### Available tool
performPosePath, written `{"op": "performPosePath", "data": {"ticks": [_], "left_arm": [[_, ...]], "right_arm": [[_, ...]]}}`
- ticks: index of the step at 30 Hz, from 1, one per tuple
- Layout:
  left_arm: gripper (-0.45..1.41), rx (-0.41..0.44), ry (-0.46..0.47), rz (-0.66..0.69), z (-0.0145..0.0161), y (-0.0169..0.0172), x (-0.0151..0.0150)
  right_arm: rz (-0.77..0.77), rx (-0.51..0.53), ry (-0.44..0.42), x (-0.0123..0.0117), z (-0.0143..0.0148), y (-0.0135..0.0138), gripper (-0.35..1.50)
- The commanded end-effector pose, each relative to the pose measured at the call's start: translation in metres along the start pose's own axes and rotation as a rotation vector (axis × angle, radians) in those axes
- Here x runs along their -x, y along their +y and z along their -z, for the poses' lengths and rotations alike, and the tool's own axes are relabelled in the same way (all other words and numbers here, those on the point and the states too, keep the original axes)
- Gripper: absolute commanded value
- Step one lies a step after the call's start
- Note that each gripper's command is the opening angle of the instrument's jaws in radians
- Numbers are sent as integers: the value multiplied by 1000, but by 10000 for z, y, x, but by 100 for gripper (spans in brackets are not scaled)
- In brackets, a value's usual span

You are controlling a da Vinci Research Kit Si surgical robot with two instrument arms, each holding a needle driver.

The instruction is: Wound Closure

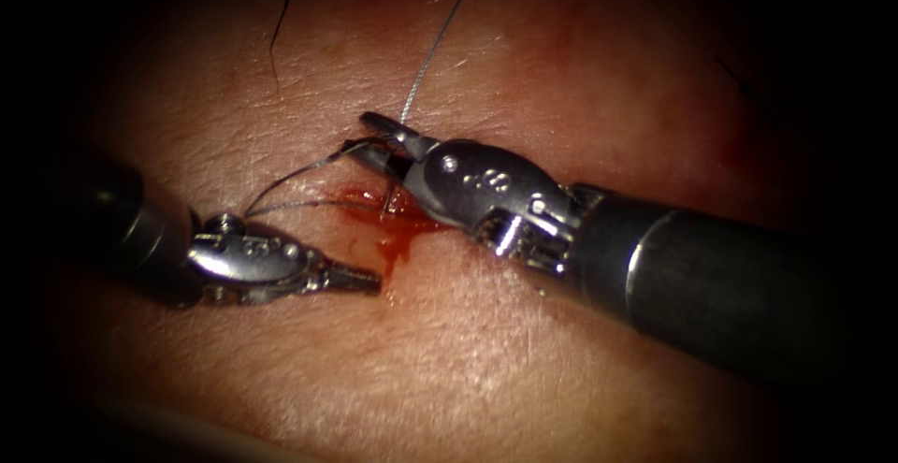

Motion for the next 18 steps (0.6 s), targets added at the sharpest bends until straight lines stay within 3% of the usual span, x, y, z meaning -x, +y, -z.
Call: {"op": "performPosePath", "data": {"ticks": [1,18], "left_arm": [[-18,2,-3,3,-5,4,9],[-20,4,-13,2,-3,3,10]], "right_arm": [[-14,-10,-4,4,-8,-5,-35],[-207,-109,1,24,-14,6,-35]]}}
